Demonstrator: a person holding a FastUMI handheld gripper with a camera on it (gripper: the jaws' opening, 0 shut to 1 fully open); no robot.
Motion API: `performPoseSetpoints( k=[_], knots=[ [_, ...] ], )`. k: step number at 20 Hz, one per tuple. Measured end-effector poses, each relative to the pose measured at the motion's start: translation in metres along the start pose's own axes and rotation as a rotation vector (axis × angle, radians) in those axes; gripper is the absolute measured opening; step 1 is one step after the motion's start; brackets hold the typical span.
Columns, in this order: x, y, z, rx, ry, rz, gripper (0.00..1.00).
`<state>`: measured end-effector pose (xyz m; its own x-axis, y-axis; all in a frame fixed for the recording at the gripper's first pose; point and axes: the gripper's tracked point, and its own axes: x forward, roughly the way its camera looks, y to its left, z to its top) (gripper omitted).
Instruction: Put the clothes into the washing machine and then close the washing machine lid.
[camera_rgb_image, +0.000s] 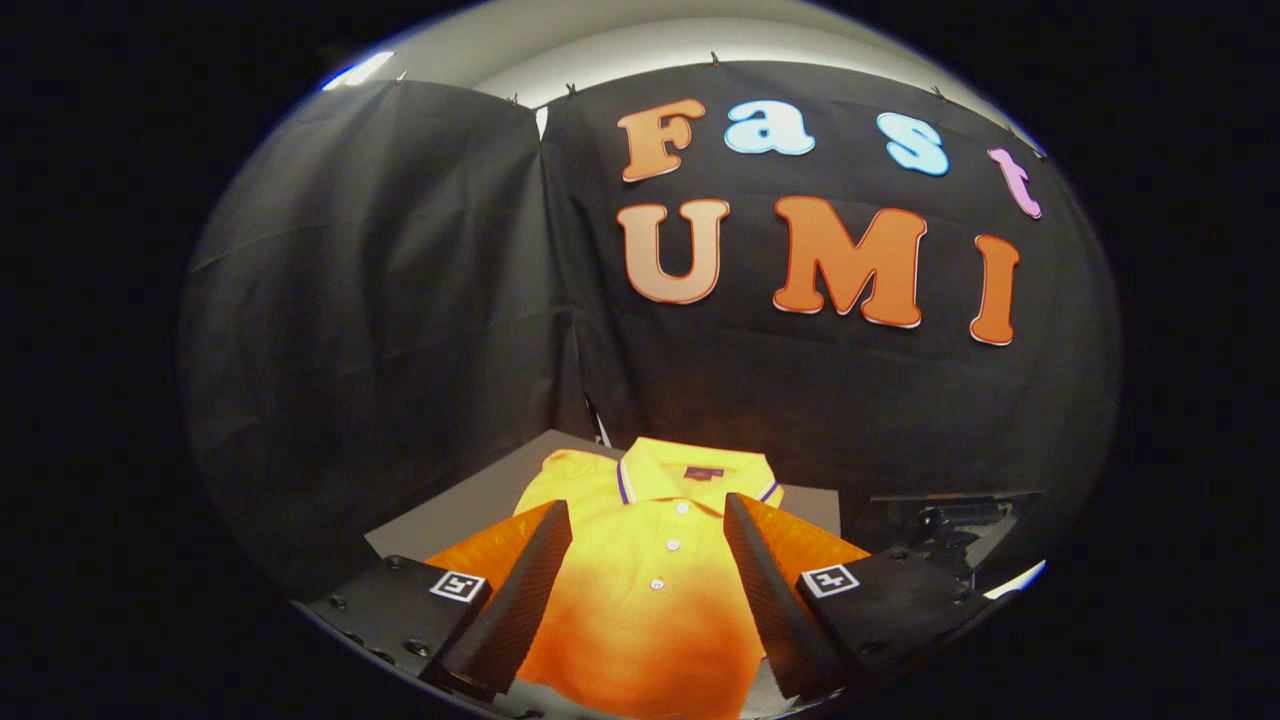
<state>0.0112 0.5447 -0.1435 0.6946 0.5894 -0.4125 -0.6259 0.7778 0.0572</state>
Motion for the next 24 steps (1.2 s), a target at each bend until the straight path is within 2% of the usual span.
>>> performPoseSetpoints(
  k=[2,6,9,11,16,22,23,24],
  knots=[
    [0.012,0.006,-0.015,0.019,0.048,0.007,0.99],
    [0.036,-0.007,-0.040,0.057,0.137,-0.055,0.99],
    [0.045,-0.006,-0.060,0.105,0.191,-0.046,0.99],
    [0.048,-0.007,-0.060,0.107,0.178,-0.051,0.99],
    [0.050,-0.005,-0.068,-0.009,0.171,-0.047,0.97],
    [0.051,-0.003,-0.073,0.004,0.168,-0.010,0.93],
    [0.051,-0.001,-0.074,-0.002,0.184,0.000,0.88],
    [0.053,-0.002,-0.074,-0.008,0.196,0.007,0.78]
  ],
)
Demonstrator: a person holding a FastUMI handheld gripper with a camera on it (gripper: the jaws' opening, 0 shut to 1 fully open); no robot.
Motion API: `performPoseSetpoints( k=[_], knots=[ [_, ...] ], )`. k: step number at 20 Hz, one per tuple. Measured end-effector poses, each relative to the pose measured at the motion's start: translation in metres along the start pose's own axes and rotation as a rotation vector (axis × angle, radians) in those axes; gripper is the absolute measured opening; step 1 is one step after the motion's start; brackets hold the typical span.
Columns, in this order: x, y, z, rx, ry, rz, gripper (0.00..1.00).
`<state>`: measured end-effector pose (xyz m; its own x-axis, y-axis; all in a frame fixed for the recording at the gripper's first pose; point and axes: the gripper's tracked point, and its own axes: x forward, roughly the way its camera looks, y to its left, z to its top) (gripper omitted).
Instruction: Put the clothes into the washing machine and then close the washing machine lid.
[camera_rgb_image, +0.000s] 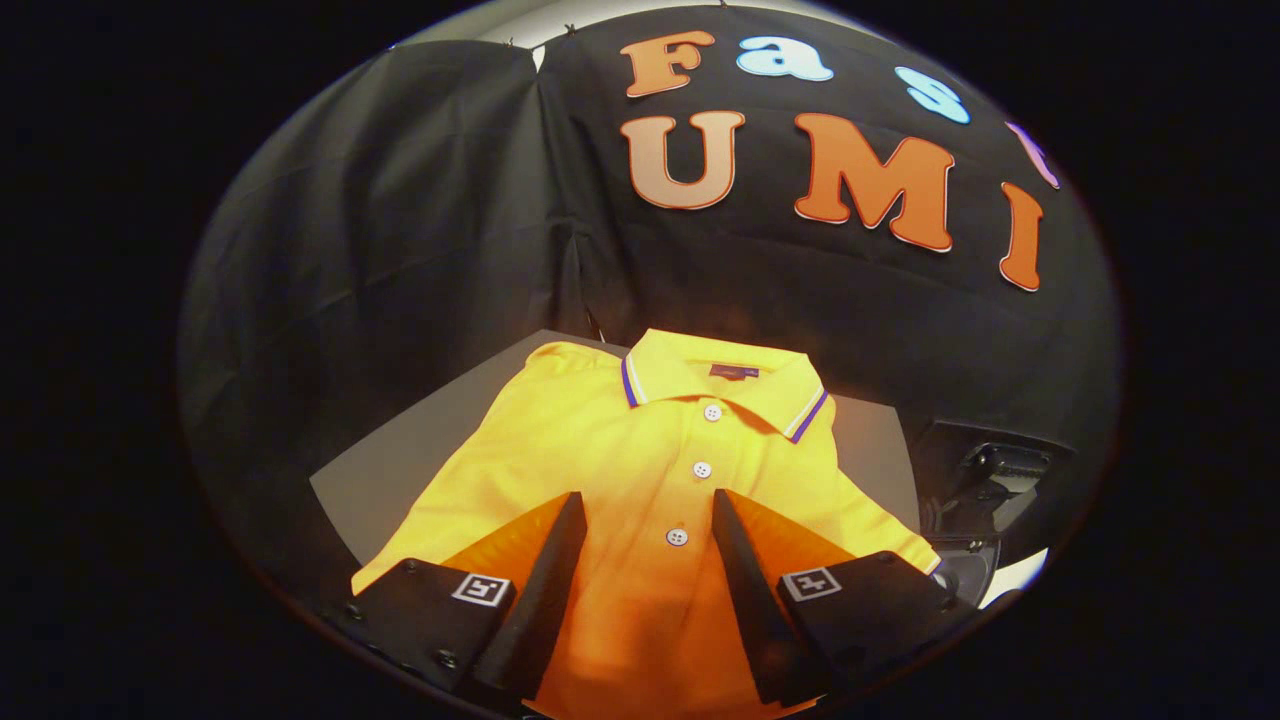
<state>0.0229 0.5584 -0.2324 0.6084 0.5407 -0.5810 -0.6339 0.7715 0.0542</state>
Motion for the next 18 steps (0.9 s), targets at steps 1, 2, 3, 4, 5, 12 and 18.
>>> performPoseSetpoints(
  k=[1,2,3,4,5,12,18],
  knots=[
    [0.002,0.002,-0.002,-0.004,0.020,0.023,0.68],
    [0.005,0.004,0.000,0.001,0.015,0.034,0.58],
    [0.003,0.003,0.000,-0.016,0.013,0.040,0.48],
    [0.001,0.005,-0.004,-0.033,0.023,0.064,0.48],
    [-0.003,0.005,-0.002,-0.008,0.003,0.060,0.31],
    [-0.008,0.007,0.001,-0.039,-0.118,0.050,0.08],
    [-0.049,0.003,0.037,0.003,-0.356,0.057,0.08]
  ],
)
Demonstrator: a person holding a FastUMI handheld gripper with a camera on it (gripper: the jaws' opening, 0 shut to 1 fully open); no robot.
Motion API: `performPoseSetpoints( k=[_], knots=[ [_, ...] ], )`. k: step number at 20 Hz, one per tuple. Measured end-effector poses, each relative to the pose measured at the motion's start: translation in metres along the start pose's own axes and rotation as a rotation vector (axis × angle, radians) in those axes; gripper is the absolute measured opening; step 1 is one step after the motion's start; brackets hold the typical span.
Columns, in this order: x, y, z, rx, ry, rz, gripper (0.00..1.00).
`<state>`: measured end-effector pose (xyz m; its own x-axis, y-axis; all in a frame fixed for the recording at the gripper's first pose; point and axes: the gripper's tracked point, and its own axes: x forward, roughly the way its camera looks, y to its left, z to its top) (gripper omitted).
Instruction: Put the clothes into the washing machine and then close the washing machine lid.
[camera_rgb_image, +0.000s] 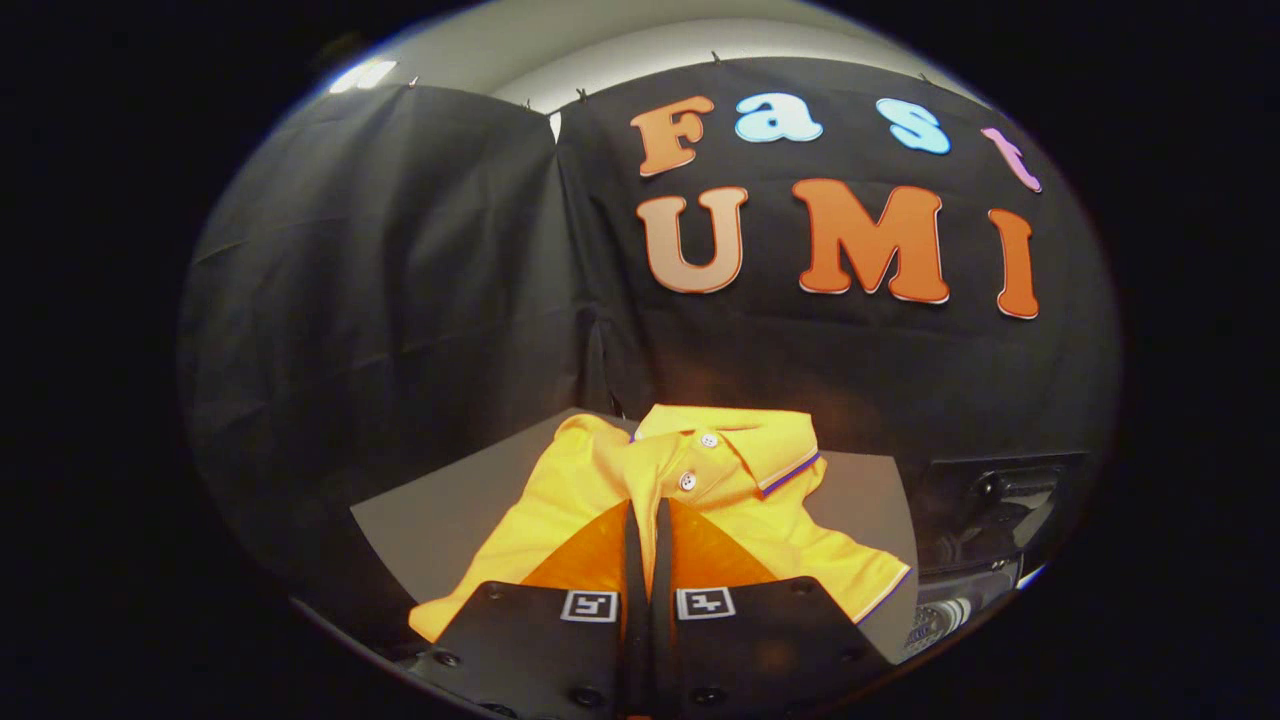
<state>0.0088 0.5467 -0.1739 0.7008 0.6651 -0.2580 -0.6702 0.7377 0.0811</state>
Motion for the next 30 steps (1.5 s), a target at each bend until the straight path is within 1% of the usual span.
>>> performPoseSetpoints(
  k=[5,7,13,18,20,25,30],
  knots=[
    [-0.032,-0.002,0.032,-0.036,-0.130,0.009,0.08],
    [-0.046,-0.002,0.046,-0.027,-0.169,0.024,0.08],
    [-0.084,-0.030,0.085,0.017,-0.257,0.040,0.08],
    [-0.117,-0.085,0.125,0.008,-0.323,0.021,0.08],
    [-0.131,-0.110,0.133,0.011,-0.337,0.008,0.08],
    [-0.160,-0.182,0.139,0.034,-0.363,-0.048,0.08],
    [-0.170,-0.252,0.125,0.052,-0.345,-0.107,0.08]
  ],
)
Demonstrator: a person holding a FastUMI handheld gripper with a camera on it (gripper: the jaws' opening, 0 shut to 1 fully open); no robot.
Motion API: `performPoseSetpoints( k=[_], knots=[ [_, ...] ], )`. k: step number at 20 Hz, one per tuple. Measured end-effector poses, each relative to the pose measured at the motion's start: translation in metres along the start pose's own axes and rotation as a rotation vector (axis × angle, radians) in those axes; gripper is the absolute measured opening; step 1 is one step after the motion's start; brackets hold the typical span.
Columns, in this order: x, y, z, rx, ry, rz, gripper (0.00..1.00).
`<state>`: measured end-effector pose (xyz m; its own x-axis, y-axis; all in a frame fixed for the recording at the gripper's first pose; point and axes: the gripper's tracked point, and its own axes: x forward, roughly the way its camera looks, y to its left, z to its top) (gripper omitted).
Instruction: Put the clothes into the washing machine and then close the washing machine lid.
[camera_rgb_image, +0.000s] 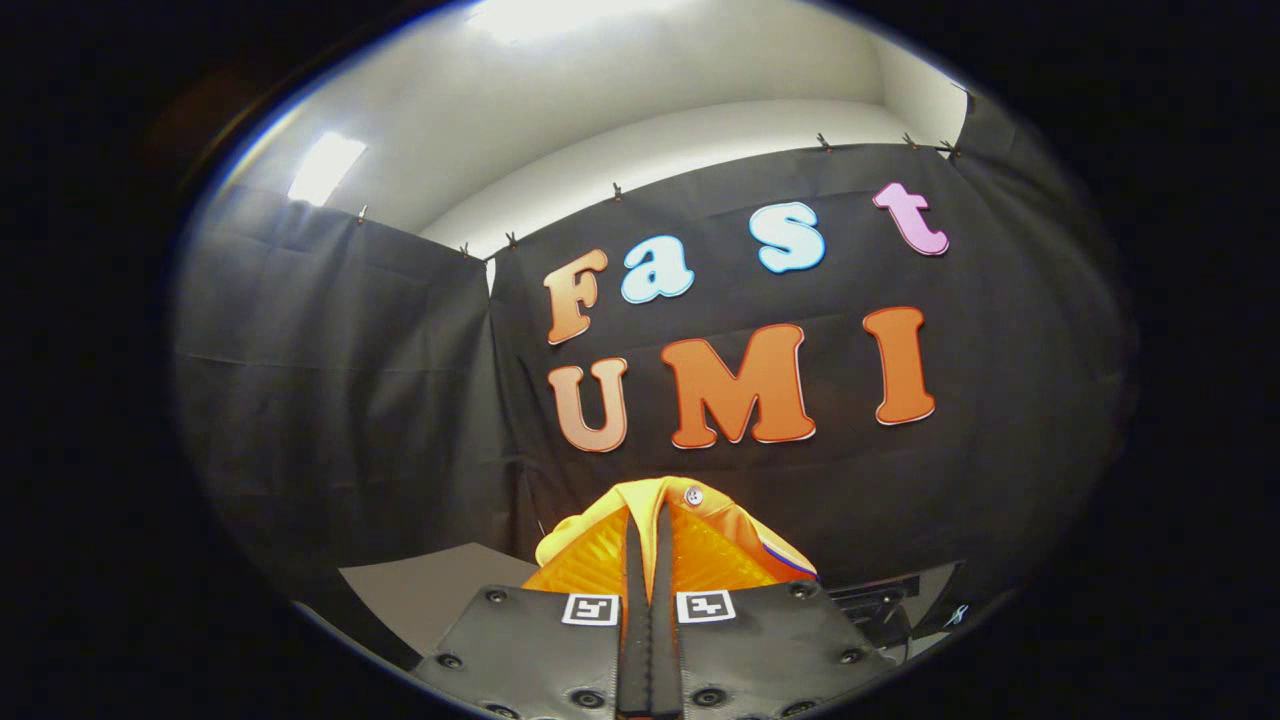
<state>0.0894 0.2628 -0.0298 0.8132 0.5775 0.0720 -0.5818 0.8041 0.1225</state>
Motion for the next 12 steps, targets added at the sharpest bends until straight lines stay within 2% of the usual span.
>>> performPoseSetpoints(
  k=[5,12],
  knots=[
    [-0.012,-0.058,-0.019,-0.004,0.036,-0.040,0.08],
    [-0.026,-0.095,-0.085,-0.056,0.158,-0.042,0.08]
  ],
)
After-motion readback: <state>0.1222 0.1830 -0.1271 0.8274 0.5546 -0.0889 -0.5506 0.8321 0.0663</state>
